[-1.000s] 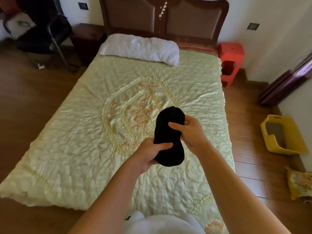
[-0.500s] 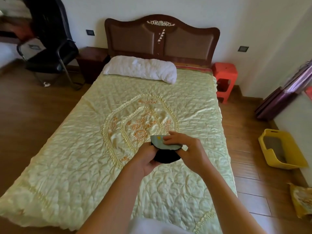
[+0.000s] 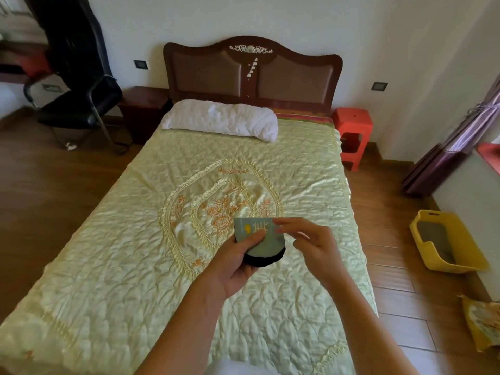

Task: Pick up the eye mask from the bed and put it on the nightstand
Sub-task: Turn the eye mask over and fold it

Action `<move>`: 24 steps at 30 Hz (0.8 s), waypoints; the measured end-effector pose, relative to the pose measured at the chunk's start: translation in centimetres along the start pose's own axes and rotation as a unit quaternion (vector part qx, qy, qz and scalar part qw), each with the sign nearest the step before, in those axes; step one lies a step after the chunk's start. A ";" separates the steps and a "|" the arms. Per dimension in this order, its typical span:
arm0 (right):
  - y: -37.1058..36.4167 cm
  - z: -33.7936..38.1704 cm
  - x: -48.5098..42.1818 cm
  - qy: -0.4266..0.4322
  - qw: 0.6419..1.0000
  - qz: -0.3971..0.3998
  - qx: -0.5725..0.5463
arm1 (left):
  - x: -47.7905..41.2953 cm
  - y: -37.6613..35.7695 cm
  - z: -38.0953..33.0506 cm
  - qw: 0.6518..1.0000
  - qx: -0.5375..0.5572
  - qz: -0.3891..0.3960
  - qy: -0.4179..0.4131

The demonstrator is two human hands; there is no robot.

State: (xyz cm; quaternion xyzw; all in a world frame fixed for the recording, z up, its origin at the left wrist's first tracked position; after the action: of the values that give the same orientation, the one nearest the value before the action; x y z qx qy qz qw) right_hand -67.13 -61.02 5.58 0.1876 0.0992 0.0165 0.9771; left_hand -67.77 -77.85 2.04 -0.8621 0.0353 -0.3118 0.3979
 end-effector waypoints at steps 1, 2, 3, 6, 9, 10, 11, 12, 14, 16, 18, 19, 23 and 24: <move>0.4 -0.2 0.1 -0.026 0.999 -0.035 -0.023 | 0.2 0.1 -0.2 1.000 -0.001 -0.002 -0.011; 0.7 -0.4 0.2 -0.051 0.996 -0.062 -0.031 | 0.3 0.2 -0.4 1.000 -0.004 -0.006 -0.023; 0.7 -0.6 0.4 -0.076 0.994 -0.073 -0.037 | 0.5 0.2 -0.5 0.999 -0.012 -0.013 -0.035; -0.4 -1.4 1.1 -0.165 0.982 -0.040 -0.088 | 0.9 0.4 -0.7 0.996 -0.052 -0.035 -0.064; -1.7 -1.5 2.1 -0.235 0.959 -0.020 -0.155 | 1.3 0.7 -0.6 0.994 -0.059 -0.041 -0.082; -2.0 -1.4 2.4 -0.251 0.953 -0.020 -0.167 | 1.4 0.9 -0.6 0.994 -0.058 -0.041 -0.086; -2.3 -1.3 2.6 -0.262 0.950 -0.020 -0.171 | 1.5 1.1 -0.6 0.994 -0.057 -0.042 -0.088; -2.6 -1.2 2.7 -0.268 0.948 -0.019 -0.168 | 1.6 1.3 -0.6 0.994 -0.057 -0.043 -0.088; -3.3 -0.9 3.1 -0.272 0.949 -0.015 -0.161 | 1.8 1.9 -0.6 0.993 -0.061 -0.051 -0.091; -4.1 -0.6 3.4 -0.271 0.950 -0.011 -0.156 | 2.1 2.8 -0.7 0.991 -0.067 -0.062 -0.098; -4.9 -0.5 3.7 -0.273 0.951 -0.005 -0.146 | 2.3 3.7 -0.8 0.990 -0.067 -0.070 -0.103; -5.4 -0.5 3.9 -0.277 0.950 -0.003 -0.143 | 2.5 4.2 -0.9 0.990 -0.064 -0.072 -0.104; -7.7 -0.4 4.4 -0.288 0.947 0.017 -0.139 | 3.5 6.7 -1.3 0.990 -0.035 -0.079 -0.110; -8.5 -0.4 4.5 -0.289 0.947 0.027 -0.138 | 3.8 7.3 -1.5 0.990 -0.025 -0.081 -0.115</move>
State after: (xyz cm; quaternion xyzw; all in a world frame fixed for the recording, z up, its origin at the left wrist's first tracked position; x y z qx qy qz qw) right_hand -62.89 -68.43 1.25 0.0501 -0.1962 0.0014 0.9793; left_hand -64.16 -85.00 -0.45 -0.9021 -0.0732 -0.2405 0.3509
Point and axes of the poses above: each hand's wrist, its own x-axis away from the middle knuckle, its own y-axis out of the back of the hand, z = x × y, the point moved 4 cm from there along -x, towards the middle knuckle, and after that the axes turned 14 degrees about x, right-handed, at the moved point
